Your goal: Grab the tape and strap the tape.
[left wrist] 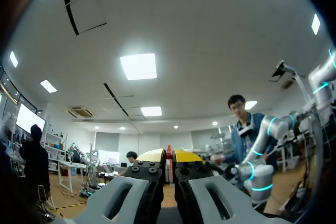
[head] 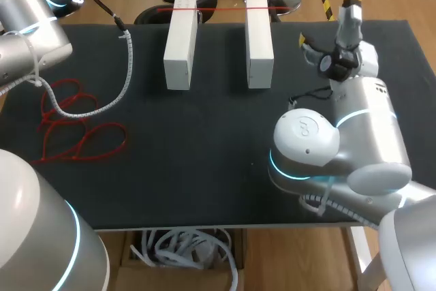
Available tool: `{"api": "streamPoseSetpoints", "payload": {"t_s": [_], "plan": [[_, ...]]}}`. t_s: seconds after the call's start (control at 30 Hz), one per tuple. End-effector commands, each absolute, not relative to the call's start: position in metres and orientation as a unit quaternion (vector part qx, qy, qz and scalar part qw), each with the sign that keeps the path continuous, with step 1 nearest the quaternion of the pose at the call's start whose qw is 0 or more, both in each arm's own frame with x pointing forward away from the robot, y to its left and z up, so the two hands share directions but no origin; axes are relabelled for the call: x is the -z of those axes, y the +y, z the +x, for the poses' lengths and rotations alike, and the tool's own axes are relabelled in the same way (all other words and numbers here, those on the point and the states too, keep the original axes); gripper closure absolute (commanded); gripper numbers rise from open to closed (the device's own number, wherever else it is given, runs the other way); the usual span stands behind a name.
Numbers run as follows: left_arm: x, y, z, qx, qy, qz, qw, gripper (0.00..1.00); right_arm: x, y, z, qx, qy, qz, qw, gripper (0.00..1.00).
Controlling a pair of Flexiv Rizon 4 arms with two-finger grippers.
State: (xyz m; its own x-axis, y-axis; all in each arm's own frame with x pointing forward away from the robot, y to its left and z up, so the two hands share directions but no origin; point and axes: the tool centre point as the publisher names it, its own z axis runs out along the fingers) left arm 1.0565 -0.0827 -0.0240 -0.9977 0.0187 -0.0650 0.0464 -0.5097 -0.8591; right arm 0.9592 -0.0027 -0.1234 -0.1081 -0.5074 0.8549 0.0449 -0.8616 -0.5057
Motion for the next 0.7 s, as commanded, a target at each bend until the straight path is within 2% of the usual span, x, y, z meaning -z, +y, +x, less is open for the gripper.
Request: {"api": "streamPoseSetpoints", "payload": {"t_s": [0.03,0.7], "plan": [[0.025,-0.083,1.056,0.868,0.495,0.033,0.009,1.0,0.116,0.004,0.968,0.73,0.19,-0.632,0.179,0.0],[0.025,-0.083,1.056,0.868,0.495,0.033,0.009,1.0,0.099,0.011,1.0,0.69,0.181,-0.689,0.129,0.0]]}}
